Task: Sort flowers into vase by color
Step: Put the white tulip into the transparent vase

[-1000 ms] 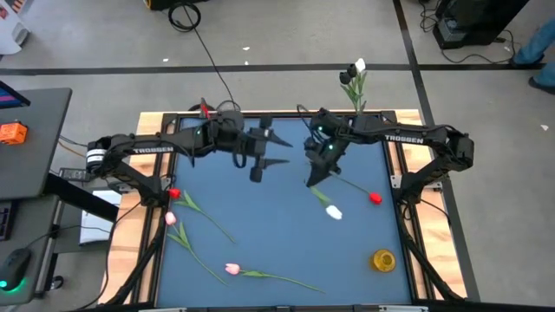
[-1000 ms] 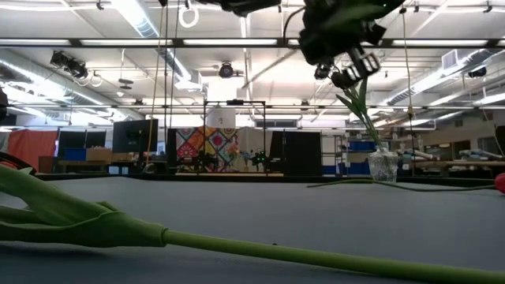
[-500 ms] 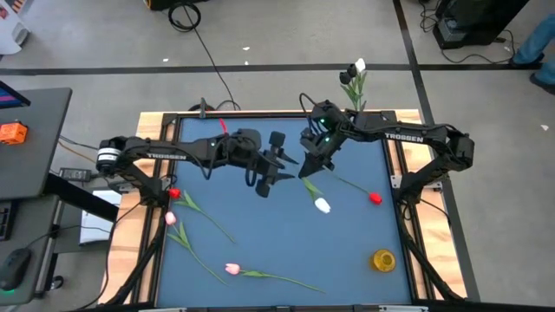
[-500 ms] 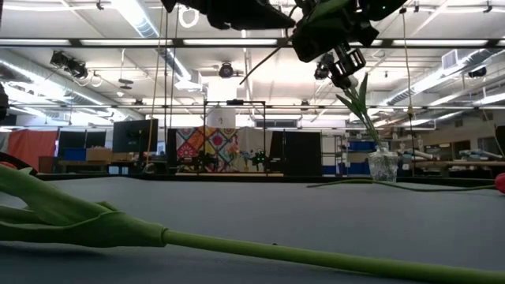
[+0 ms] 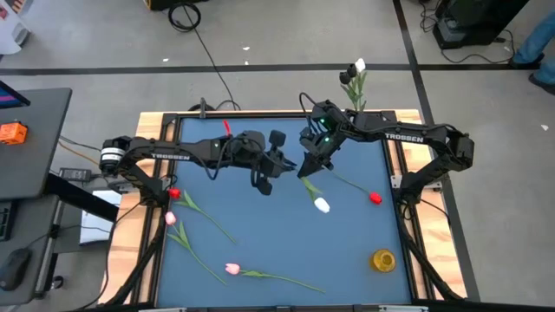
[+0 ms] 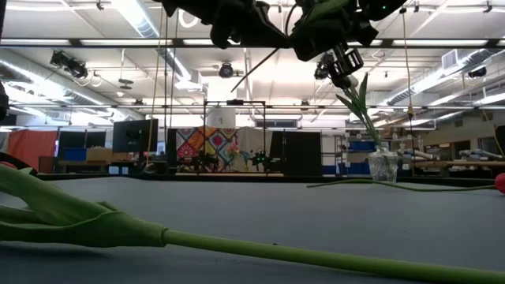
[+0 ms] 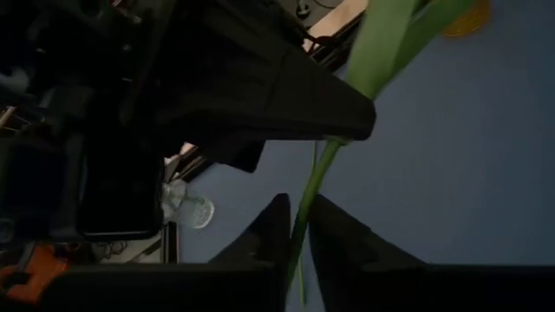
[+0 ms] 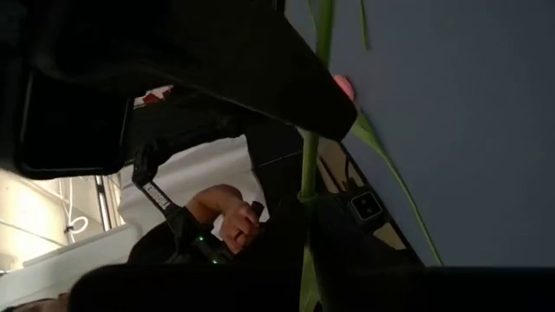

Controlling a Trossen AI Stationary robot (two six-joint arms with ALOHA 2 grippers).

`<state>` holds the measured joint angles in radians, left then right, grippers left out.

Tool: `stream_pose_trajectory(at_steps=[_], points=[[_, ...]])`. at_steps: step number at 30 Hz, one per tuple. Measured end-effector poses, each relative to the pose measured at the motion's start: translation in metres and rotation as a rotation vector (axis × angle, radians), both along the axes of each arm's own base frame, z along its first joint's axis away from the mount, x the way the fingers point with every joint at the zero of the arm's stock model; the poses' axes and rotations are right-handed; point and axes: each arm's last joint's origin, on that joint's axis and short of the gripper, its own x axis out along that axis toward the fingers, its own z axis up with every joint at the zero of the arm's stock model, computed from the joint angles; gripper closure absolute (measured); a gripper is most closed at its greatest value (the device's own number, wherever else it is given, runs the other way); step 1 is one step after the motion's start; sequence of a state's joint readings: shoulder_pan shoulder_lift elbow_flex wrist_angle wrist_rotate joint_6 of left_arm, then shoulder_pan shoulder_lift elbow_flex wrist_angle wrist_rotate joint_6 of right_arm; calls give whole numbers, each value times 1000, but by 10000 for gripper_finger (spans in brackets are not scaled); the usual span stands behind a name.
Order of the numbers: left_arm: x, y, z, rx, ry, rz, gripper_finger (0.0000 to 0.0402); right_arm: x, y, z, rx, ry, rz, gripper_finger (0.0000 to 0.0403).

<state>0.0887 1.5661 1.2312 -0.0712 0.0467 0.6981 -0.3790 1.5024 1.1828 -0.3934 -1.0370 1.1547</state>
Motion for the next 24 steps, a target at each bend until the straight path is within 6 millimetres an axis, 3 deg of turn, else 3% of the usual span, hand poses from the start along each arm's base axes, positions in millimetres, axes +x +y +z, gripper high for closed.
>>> stream_pose_trajectory(at_steps=[3, 11, 16, 24], points=[[0, 0, 0, 4, 2, -2, 389, 0, 0, 0, -25, -15, 3, 365], [-3, 9, -6, -14, 59, 26, 393, -8, -5, 0, -276, -105, 0, 291], [-6, 20, -7, -106, 70, 7, 395, -30, -7, 29, -491, -219, -82, 255], [-6, 42, 6, -316, -69, -77, 396, -93, -1, 97, -1206, -377, -426, 255]])
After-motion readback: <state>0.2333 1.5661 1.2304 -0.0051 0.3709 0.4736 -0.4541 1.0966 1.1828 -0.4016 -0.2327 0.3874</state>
